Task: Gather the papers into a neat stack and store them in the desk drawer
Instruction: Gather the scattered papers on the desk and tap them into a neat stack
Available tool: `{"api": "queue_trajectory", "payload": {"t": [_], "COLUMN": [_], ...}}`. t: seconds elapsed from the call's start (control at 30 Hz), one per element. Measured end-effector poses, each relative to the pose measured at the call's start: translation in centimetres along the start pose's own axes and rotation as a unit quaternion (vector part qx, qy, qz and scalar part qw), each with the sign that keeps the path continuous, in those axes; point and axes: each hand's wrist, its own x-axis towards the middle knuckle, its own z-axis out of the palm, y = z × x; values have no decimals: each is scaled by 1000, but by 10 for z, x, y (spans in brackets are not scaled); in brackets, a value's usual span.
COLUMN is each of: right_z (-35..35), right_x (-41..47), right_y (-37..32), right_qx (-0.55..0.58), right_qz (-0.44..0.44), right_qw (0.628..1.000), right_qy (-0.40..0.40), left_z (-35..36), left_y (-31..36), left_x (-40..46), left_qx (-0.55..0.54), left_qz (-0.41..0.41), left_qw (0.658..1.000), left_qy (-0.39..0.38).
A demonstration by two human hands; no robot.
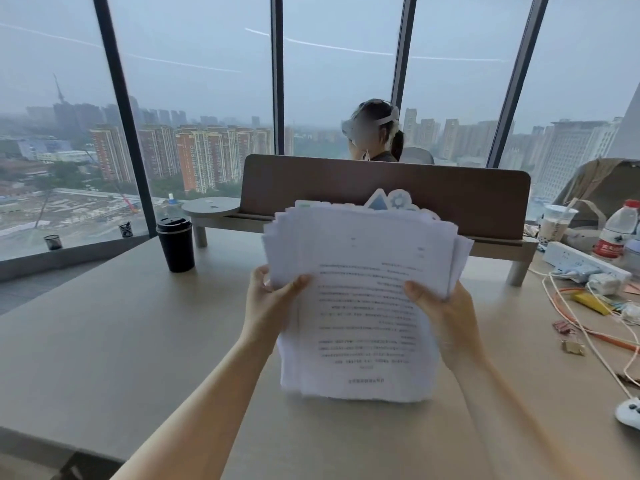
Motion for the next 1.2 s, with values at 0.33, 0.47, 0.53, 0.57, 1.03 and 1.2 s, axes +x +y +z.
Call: {"api": "queue_trajectory", "payload": {"t": [0.33,0.47,0.53,0.57,1.03,1.2], "right_z": [9,8,7,7,5,11], "right_x": [3,9,8,7,16,31], "right_y": [0,-16,-16,-12,-15,-44], "right_qx": [-20,8,2,-11,-210,-434], "right_qz": [7,-49,-19,6,-73,-218], "right_qw": [998,997,999,1000,963,872], "right_qy": [65,62,25,2,152,56], "left_z": [18,24,19,15,5,11], "left_y": [3,31,30,23,25,61], "left_x": [-3,1,5,5,13,14], "left_qx": [25,7,9,20,205,386], "left_qz": [68,138,116,86,98,265], "left_qw": [997,990,992,993,973,883], "left_qy": [21,11,-49,-84,31,6]}}
